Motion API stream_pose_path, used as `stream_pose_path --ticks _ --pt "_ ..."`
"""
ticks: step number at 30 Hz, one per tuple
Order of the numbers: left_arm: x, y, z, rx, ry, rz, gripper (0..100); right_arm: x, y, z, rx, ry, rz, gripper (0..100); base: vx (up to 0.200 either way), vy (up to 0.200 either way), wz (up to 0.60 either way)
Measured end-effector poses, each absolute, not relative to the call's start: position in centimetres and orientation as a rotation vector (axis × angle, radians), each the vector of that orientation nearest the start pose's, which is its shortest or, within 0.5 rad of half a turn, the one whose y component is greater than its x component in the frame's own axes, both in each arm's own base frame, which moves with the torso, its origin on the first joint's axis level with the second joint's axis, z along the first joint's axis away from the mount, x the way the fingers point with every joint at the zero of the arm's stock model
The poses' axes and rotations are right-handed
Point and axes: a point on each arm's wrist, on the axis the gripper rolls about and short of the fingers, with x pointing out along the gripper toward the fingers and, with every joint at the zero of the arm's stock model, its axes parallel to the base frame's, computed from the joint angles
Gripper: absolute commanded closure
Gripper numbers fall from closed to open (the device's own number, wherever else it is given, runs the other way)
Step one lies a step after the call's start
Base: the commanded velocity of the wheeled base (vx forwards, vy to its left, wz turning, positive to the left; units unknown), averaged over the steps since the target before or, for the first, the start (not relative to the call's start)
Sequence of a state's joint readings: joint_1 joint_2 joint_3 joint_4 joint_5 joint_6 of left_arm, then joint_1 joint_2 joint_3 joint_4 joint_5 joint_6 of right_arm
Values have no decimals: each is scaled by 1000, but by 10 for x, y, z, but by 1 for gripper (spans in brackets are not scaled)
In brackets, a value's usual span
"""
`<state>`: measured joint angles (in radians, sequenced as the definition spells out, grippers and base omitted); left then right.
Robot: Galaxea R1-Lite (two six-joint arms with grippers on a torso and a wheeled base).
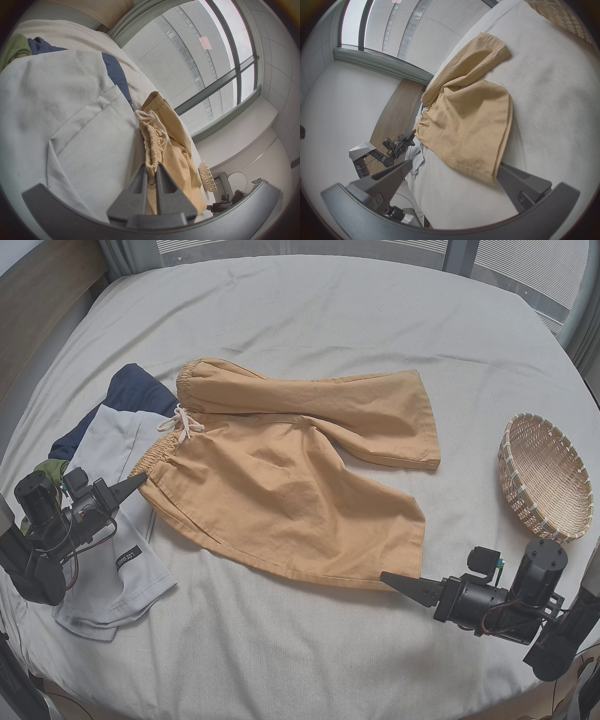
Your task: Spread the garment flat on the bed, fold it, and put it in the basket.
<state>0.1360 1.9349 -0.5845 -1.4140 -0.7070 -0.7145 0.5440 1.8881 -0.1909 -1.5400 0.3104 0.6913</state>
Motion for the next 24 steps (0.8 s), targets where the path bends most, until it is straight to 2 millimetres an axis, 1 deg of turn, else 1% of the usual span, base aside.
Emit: stream_pose_path --ticks 3,7,21,22,24 --pt "315 28 133 -668 147 -567 100 199 128 87 626 461 755 0 0 0 0" --pt "314 28 133 -668 146 -566 100 197 124 87 628 458 742 0 0 0 0" --pt "310 28 132 -660 129 -574 100 215 132 73 625 484 714 0 0 0 0" --pt "310 28 132 -661 130 -573 100 216 132 73 625 486 713 100 0 0 0" --pt "310 28 132 -661 131 -573 100 217 132 70 624 494 710 100 0 0 0"
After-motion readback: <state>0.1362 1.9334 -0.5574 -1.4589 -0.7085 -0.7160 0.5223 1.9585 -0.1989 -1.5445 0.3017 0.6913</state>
